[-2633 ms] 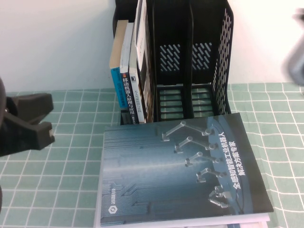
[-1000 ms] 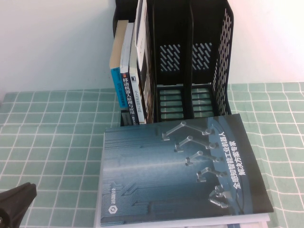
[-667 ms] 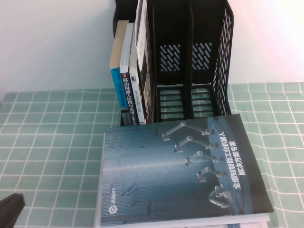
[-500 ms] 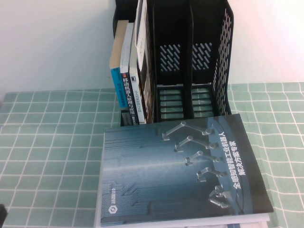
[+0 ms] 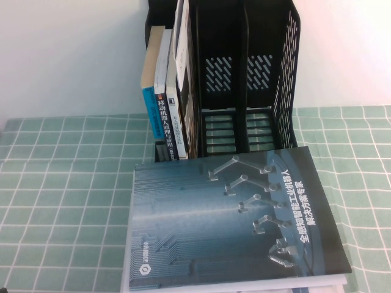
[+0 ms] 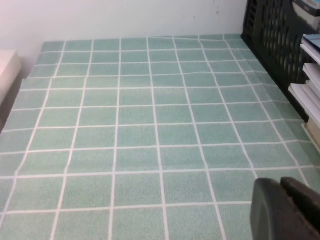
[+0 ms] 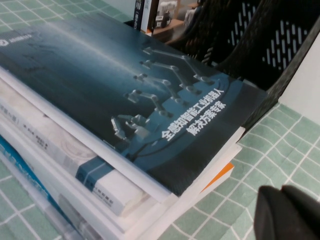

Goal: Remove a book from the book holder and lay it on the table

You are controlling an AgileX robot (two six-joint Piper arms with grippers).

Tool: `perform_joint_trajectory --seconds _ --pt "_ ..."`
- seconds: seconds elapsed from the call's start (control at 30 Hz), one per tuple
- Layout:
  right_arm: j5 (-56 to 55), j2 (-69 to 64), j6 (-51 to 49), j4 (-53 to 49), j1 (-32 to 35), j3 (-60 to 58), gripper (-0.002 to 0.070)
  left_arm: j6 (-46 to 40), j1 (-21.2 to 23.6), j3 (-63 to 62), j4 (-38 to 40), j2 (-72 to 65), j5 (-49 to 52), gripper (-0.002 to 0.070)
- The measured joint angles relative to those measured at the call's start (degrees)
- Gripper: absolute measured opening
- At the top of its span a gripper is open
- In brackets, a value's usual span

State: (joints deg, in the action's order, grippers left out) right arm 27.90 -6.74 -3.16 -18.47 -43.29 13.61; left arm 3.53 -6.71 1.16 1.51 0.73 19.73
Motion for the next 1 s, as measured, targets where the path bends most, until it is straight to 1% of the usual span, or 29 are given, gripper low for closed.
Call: perform_joint_trajectory --seconds 0.4,1.0 --pt "0.0 0.0 0.0 0.0 0.0 0.0 0.0001 -1.5 0.1 0.0 0.1 0.0 0.0 -0.0002" --pt "0.1 0.0 0.0 0.0 0.0 0.0 0.0001 -1.7 0.1 0.0 0.2 0.0 0.0 -0.0002"
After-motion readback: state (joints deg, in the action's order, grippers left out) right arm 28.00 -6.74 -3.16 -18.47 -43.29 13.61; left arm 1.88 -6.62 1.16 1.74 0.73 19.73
